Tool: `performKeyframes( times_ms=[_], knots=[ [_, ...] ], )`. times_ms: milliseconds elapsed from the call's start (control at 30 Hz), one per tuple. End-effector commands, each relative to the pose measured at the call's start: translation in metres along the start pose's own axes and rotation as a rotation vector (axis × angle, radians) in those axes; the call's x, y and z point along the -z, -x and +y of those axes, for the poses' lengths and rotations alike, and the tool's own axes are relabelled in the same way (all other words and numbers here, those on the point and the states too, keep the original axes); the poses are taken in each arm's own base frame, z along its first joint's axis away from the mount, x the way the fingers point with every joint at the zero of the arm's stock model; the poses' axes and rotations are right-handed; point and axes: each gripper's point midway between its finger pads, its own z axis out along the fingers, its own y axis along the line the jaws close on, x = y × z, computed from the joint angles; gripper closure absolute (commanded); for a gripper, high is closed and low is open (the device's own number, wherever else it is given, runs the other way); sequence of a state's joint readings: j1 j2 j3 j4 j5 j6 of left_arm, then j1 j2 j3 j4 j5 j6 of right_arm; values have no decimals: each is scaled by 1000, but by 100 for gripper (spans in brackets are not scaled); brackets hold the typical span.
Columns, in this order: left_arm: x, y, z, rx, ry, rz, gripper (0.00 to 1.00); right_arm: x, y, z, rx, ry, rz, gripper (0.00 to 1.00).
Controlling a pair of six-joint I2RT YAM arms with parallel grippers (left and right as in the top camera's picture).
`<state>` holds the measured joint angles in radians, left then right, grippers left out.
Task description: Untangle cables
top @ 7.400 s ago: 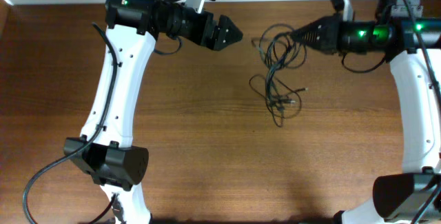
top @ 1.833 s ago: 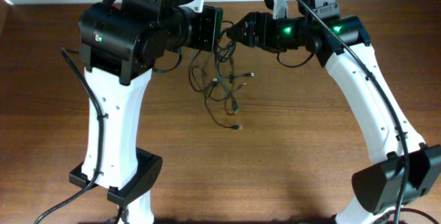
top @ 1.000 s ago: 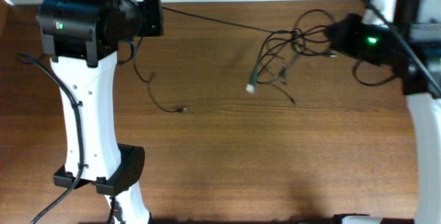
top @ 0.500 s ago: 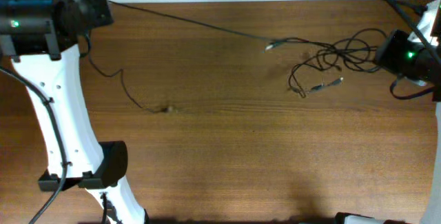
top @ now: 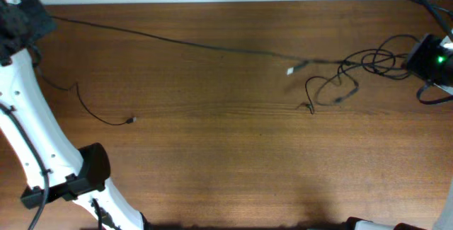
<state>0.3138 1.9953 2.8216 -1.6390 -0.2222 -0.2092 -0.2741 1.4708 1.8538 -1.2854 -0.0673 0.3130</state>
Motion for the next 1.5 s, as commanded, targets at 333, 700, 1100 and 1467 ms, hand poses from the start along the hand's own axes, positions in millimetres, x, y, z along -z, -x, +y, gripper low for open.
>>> performKeyframes(
  times_ms=[333,700,1100,1467],
  knots=[
    [5,29,122,264,157,-114,100,-4,9,-26,-3,-132,-31,96],
    [22,77,174,229,284,-328,100,-13,3,-16,5,-76,15,96],
    [33,70,257,268,442,-341,100,-14,0,-14,5,-64,28,96],
    [-52,-15,233,428,309,48,1,-13,-8,-17,3,-75,62,96]
  ],
)
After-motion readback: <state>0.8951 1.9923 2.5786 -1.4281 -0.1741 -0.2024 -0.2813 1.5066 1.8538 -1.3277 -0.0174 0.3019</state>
